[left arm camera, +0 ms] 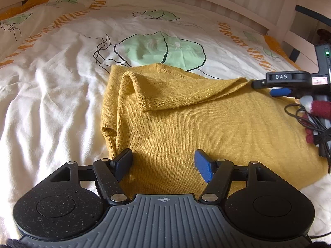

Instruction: Fold small clothes

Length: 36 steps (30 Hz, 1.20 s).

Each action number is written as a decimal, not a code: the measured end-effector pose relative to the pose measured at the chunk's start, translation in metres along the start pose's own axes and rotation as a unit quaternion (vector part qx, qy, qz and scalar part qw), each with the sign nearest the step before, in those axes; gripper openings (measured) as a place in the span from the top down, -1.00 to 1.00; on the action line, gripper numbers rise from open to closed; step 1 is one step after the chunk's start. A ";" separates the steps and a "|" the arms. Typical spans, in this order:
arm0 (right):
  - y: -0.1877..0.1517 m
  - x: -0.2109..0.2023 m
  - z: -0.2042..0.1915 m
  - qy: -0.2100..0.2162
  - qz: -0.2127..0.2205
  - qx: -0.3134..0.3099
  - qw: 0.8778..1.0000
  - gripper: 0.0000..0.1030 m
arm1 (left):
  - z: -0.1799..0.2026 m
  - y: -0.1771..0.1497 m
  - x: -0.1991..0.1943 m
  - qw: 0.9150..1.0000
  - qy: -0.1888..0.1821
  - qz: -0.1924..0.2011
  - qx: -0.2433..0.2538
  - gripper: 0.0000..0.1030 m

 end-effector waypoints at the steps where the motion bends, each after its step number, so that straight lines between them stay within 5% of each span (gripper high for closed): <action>1: 0.002 -0.005 0.004 0.000 0.008 0.009 1.000 -0.49 | 0.000 0.001 0.000 1.000 -0.001 -0.002 -0.001 -0.26; 9: -0.025 -0.060 0.027 0.031 0.035 0.015 0.999 -0.50 | -0.004 0.023 -0.006 1.000 0.005 0.000 -0.007 -0.26; 19: -0.091 -0.080 0.041 0.009 0.029 -0.039 0.999 -0.58 | -0.003 0.041 0.015 0.998 0.036 -0.019 0.047 -0.26; 36: -0.099 -0.074 0.037 0.038 0.036 -0.049 0.997 -0.95 | -0.029 0.094 0.066 0.996 0.089 -0.029 0.010 -0.27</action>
Point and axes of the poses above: each gripper's, at about its wrist camera, not at the fingertips, and x roughly the way its jaws point, z to its right, y to its top, the point moved 5 cm from there along x, roughly the way its jaws point, and after that the axes turned 6 degrees about -y, right-handed, at the moved point
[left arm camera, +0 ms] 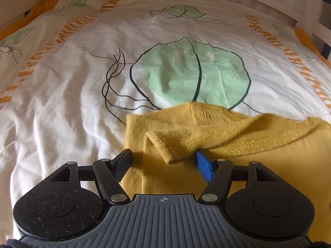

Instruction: Fold small clothes

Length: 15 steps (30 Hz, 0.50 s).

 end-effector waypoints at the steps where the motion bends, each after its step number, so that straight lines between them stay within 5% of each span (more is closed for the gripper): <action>1: 0.000 0.000 -0.001 -0.001 -0.001 -0.001 1.000 -0.97 | 0.000 0.002 0.002 1.000 0.000 0.000 -0.004 -0.27; 15: 0.004 0.001 0.001 0.009 -0.016 0.008 1.000 -1.00 | -0.005 0.031 0.005 0.996 0.018 0.027 -0.078 -0.27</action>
Point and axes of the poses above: each gripper's, at about its wrist camera, not at the fingertips, and x roughly the way its jaws point, z to its right, y to its top, the point moved 5 cm from there along x, roughly the way its jaws point, and after that the axes turned 6 degrees about -y, right-handed, at the moved point
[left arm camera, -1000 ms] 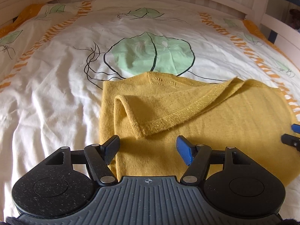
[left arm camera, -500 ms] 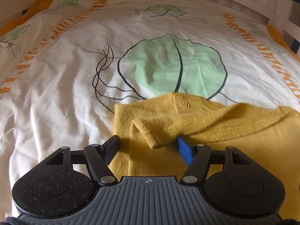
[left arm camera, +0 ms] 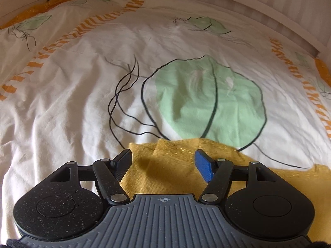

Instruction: Fold small clothes

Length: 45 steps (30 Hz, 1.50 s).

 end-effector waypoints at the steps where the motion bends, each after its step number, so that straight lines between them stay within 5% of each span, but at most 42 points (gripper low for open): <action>1: 0.000 0.000 0.001 0.002 -0.001 0.002 1.000 -1.00 | 0.004 -0.001 -0.006 1.000 -0.001 0.003 0.007 -0.27; 12: 0.006 -0.006 0.008 0.030 0.001 0.038 0.999 -1.00 | 0.080 -0.036 -0.054 0.995 -0.028 0.011 0.098 -0.30; 20: 0.019 -0.023 0.026 0.065 0.036 0.103 0.992 -1.00 | 0.117 -0.058 -0.063 0.988 -0.038 0.006 0.147 -0.83; 27: 0.026 -0.030 0.060 0.055 0.045 0.150 0.986 -1.00 | 0.129 -0.068 -0.057 0.989 -0.033 -0.015 0.144 -0.86; 32: 0.018 -0.026 0.088 0.075 0.011 0.212 0.974 -1.00 | 0.134 -0.079 -0.042 0.989 -0.031 -0.047 0.135 -0.86; 39: -0.004 -0.004 0.114 0.134 -0.030 0.336 0.932 -1.00 | 0.126 -0.095 -0.018 0.988 -0.028 -0.099 0.112 -1.00; 45: -0.003 0.006 0.109 0.154 -0.032 0.331 0.930 -1.00 | 0.126 -0.095 -0.013 0.986 -0.030 -0.114 0.114 -1.00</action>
Point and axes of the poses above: each gripper's, at about its wrist camera, not at the fingertips, and x roughly the way its jaws point, z to its right, y to its top, the point moved 5 cm from there along x, roughly the way its jaws point, and after that the axes turned 6 degrees about -y, right-handed, at the moved point
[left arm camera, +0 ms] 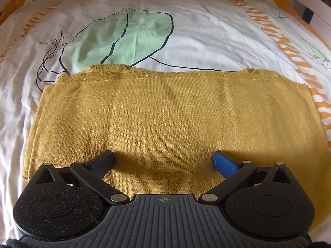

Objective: Fold small clothes
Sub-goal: 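Move the right gripper to the sweater side edge and grasp it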

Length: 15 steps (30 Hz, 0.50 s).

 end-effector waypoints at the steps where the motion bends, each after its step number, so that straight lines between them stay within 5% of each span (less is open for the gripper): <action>1: -0.001 0.002 -0.001 0.000 0.000 -0.008 1.000 -1.00 | 0.000 0.000 0.001 1.000 0.001 0.000 0.000 -1.00; 15: -0.003 0.011 -0.002 0.026 0.008 -0.019 0.999 -1.00 | -0.001 0.001 0.004 1.000 -0.005 -0.002 -0.006 -1.00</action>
Point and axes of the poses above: each gripper's, at about its wrist camera, not at the fingertips, and x roughly the way its jaws point, z to its right, y to its top, the point moved 5 cm from there along x, roughly the way its jaws point, and after that the axes turned 6 degrees about -y, right-handed, at the moved point
